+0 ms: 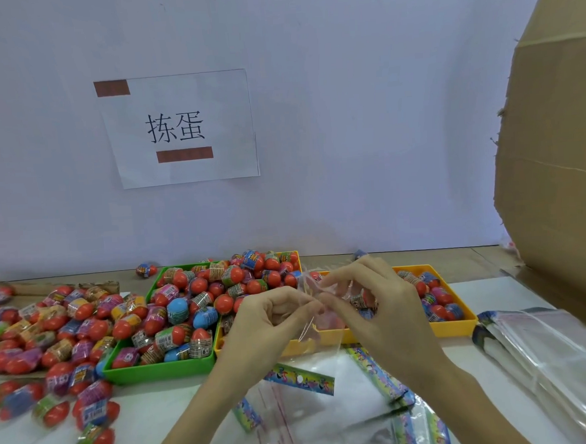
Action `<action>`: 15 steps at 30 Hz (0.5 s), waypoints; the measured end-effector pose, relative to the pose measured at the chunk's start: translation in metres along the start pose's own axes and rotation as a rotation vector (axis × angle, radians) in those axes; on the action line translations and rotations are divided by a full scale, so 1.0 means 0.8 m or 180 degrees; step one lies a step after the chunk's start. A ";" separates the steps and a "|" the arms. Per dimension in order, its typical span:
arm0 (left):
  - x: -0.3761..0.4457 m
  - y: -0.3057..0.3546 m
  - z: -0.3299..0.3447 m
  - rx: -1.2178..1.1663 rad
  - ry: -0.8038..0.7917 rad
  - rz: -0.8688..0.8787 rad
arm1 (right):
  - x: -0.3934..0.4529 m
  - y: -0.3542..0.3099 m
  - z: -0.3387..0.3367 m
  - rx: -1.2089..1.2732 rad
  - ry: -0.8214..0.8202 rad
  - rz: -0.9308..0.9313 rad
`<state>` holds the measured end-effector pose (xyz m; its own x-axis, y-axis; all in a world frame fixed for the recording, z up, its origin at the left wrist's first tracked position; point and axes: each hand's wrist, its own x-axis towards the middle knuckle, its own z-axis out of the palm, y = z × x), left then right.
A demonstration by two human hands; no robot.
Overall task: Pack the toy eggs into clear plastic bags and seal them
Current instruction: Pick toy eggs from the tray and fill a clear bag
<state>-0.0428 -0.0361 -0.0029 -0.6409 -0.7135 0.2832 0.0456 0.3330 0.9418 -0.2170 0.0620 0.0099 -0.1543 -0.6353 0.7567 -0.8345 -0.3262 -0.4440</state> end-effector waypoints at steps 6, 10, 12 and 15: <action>0.003 -0.003 -0.005 0.0198 0.0263 0.0116 | -0.001 -0.002 0.000 0.0048 0.0055 -0.0096; 0.004 -0.003 -0.008 0.0396 0.0161 0.0240 | 0.000 -0.004 -0.007 0.1174 -0.0600 0.0571; 0.002 -0.003 -0.007 0.0605 0.0202 0.0411 | 0.000 -0.004 -0.007 0.1343 -0.0502 0.0704; -0.001 -0.001 -0.003 0.0863 0.0234 0.0654 | 0.005 -0.003 -0.013 0.1304 -0.0436 0.0770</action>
<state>-0.0409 -0.0374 -0.0037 -0.5820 -0.6537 0.4836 -0.0436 0.6190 0.7842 -0.2212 0.0677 0.0193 -0.2240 -0.8040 0.5509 -0.5026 -0.3890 -0.7721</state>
